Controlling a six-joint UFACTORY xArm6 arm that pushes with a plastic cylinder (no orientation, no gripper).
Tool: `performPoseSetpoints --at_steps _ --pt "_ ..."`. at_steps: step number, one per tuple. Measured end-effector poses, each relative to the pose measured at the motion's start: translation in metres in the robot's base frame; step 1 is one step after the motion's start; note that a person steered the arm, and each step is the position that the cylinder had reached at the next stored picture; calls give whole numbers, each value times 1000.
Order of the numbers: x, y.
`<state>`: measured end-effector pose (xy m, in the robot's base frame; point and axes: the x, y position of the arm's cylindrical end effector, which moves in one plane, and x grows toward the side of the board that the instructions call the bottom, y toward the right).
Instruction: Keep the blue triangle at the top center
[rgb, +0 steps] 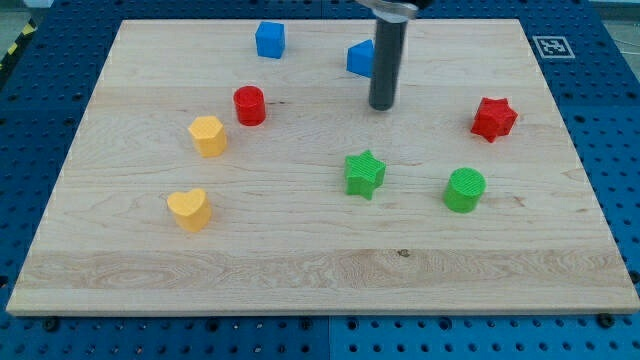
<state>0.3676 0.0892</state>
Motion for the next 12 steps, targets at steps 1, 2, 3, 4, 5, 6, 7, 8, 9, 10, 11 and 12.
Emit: performPoseSetpoints --at_steps 1,2,3,4,5,6,7,8,9,10,11,12 --pt "-1 29" --pt "-27 68" --pt "-30 69" --pt "-31 62" --pt "-33 57" --pt "-35 43" --pt "-43 23" --pt "-66 -20" --pt "-82 -43" --pt "-99 -74" --pt "-106 -90" --pt "-96 -92"
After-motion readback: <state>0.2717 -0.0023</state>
